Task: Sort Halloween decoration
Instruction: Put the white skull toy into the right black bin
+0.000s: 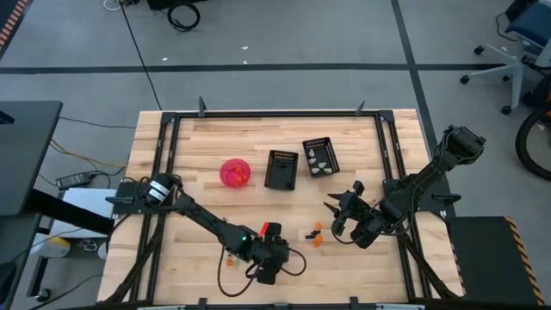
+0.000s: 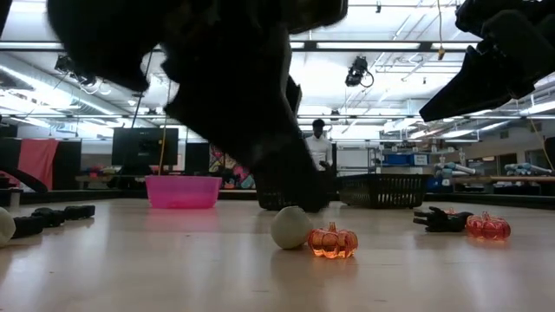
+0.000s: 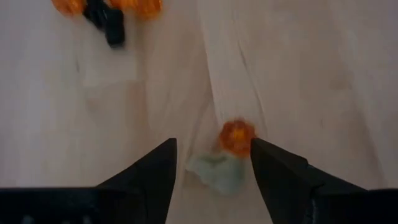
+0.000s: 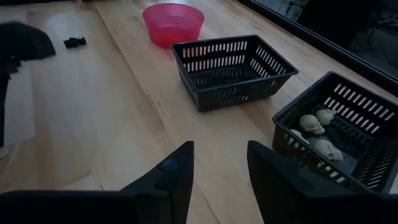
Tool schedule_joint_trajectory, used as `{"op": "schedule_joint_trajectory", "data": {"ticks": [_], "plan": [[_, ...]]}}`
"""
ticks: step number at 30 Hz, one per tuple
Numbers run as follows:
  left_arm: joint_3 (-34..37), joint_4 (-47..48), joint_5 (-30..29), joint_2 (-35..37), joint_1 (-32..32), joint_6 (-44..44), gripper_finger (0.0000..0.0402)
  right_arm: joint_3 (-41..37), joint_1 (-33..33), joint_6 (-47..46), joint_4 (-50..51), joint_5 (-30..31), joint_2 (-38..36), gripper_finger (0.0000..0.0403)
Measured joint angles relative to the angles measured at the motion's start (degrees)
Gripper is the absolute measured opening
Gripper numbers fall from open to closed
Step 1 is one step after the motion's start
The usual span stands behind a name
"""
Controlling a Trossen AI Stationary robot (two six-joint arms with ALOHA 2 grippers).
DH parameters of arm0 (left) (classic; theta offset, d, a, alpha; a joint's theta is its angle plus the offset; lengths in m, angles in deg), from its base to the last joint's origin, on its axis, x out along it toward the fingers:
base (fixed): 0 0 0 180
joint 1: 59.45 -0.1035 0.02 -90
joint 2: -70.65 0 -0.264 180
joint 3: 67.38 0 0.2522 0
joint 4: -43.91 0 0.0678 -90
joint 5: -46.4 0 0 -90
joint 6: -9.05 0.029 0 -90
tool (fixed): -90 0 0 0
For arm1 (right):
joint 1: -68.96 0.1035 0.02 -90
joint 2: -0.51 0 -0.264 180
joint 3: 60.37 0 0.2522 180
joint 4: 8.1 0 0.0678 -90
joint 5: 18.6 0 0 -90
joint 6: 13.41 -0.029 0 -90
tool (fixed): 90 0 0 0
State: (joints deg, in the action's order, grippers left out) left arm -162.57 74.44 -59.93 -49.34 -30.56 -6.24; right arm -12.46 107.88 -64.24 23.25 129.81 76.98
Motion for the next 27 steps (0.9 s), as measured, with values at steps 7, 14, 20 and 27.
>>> {"op": "schedule_joint_trajectory", "data": {"ticks": [7,14,20,27], "plan": [[0.09,-0.21,0.83,-0.98,-0.21,-0.04,0.0213,0.02,0.01,0.39,-0.43,-0.01,0.13,0.0153],[0.22,0.26,2.17,-1.67,-0.40,-0.41,0.0213,0.02,0.02,0.86,-0.93,-0.04,0.31,0.0153],[0.11,-0.07,2.53,-2.42,-0.44,-1.25,0.0213,0.02,0.02,1.95,-1.96,-0.46,0.31,0.0153],[0.13,0.13,2.80,-2.44,-0.52,-1.25,0.0190,0.02,0.02,2.93,-2.51,-1.07,0.31,0.0153]]}}
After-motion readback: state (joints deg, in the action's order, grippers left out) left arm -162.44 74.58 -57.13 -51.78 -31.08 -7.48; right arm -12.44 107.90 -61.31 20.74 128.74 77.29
